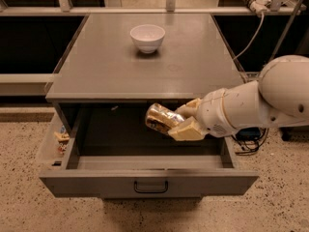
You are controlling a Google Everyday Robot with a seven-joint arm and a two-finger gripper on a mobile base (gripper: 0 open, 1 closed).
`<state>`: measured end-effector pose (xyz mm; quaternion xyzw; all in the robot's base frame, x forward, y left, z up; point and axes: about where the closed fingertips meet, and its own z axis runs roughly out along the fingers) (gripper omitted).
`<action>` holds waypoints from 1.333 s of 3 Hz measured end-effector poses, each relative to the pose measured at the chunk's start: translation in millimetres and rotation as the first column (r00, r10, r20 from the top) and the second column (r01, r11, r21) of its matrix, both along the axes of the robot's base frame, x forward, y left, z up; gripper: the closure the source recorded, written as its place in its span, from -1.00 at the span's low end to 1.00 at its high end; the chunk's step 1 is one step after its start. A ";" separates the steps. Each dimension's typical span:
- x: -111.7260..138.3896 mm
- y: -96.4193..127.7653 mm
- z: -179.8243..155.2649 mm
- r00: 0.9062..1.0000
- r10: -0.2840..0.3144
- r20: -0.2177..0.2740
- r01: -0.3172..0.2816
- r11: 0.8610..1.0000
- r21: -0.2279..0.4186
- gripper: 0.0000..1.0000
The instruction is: Pick orange can from top drawer and place on counter
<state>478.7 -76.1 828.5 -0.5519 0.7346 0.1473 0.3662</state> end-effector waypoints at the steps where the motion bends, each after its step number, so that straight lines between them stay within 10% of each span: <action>1: -0.1 0.4 0.3 1.000 0.002 0.000 -0.002 1.000 -0.001 1.00; 4: 25.3 -11.4 130.1 0.973 0.175 0.152 -0.162 0.982 -0.099 1.00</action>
Offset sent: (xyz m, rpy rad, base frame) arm -0.0070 -0.0135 0.1053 -0.1194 -0.1545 0.1055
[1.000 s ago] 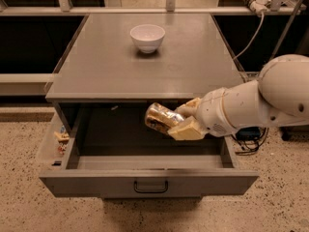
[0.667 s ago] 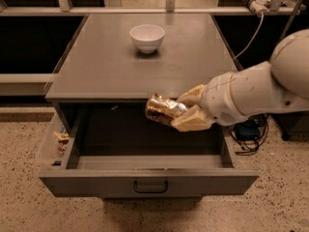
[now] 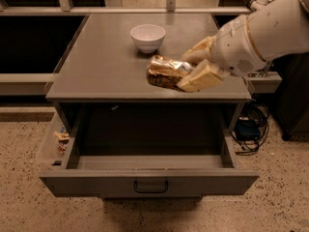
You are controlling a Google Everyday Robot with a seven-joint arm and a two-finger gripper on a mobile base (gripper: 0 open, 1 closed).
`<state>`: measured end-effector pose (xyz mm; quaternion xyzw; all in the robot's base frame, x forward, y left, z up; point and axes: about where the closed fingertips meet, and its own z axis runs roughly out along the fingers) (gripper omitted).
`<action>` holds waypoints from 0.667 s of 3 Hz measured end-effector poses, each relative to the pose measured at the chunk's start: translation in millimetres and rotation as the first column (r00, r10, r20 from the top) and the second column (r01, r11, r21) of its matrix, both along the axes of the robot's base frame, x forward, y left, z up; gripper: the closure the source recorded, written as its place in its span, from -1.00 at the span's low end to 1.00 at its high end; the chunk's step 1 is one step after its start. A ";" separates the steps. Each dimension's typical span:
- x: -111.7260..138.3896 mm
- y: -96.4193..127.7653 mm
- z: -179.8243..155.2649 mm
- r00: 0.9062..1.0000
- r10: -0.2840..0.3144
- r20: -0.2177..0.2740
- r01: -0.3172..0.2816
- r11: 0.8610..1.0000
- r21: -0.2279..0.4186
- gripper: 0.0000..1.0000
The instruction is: Pick orange can from top drawer and place on counter
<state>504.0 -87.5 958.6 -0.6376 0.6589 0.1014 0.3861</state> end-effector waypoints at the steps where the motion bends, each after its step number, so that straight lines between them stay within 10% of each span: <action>1: 39.1 7.3 14.4 0.997 0.083 -0.010 -0.082 0.996 0.046 1.00; 2: 71.6 11.6 13.4 0.994 0.100 -0.030 -0.097 0.990 0.098 1.00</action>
Offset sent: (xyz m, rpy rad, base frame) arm 0.1202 0.0126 0.0106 0.1749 0.0686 0.1021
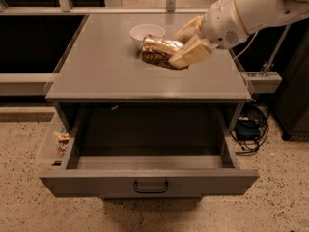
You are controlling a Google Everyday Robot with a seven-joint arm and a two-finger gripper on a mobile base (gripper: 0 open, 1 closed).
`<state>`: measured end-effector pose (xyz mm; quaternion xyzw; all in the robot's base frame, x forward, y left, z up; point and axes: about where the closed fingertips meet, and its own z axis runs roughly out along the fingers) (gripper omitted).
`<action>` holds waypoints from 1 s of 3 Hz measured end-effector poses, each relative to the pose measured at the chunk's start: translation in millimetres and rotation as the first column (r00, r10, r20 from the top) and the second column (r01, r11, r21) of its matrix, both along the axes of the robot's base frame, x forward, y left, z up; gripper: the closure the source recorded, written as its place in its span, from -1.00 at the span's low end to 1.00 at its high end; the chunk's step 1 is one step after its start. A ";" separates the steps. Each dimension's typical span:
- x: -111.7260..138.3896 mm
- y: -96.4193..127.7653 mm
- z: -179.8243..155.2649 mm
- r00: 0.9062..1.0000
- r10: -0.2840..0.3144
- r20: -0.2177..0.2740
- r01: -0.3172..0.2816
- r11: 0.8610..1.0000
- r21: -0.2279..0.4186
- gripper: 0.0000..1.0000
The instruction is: Pick orange can from top drawer and place on counter
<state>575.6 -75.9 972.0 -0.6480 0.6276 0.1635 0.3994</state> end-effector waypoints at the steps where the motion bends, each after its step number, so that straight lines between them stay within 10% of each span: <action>1: 3.0 0.8 2.0 1.000 0.001 0.007 -0.001 1.000 0.004 1.00; 3: 18.5 -27.9 -19.4 0.989 -0.141 -0.040 0.143 0.989 0.045 1.00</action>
Offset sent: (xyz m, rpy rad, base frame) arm 0.0037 -0.0161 -0.0195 0.0670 0.0336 -0.1041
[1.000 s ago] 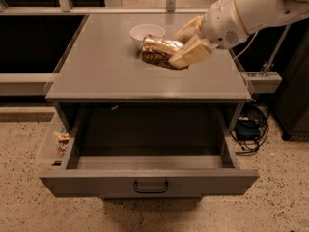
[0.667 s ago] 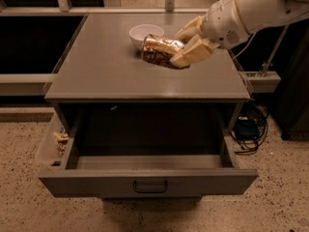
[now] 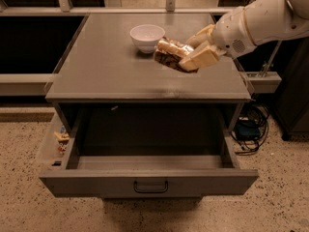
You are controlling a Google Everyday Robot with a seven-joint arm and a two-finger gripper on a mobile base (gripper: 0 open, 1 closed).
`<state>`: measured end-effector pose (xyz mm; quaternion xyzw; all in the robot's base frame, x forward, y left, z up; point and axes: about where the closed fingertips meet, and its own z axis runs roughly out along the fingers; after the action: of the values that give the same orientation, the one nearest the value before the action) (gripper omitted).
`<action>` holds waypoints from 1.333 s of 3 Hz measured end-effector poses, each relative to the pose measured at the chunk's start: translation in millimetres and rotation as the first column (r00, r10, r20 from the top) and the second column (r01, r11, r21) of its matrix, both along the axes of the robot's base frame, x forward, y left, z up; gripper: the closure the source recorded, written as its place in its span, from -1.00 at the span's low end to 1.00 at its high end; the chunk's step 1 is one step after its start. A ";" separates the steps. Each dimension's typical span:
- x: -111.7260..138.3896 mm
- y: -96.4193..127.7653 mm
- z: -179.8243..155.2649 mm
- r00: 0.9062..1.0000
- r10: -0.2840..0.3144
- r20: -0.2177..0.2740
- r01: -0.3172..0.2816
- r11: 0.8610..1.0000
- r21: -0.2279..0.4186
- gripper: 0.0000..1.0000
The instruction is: Pick orange can from top drawer and place on counter
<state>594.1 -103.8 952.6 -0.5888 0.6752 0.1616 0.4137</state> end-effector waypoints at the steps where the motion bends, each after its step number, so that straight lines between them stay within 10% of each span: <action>1: 15.2 -22.6 -16.3 0.996 -0.085 -0.040 0.086 0.996 0.021 1.00; 4: 34.4 -55.1 -65.9 0.963 -0.207 -0.171 0.215 0.976 0.028 1.00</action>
Offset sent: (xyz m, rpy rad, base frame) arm 0.0338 -0.0698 -0.0535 0.0451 0.1394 -0.2523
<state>628.5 -159.0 886.7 -0.4883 0.7626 0.1811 0.3838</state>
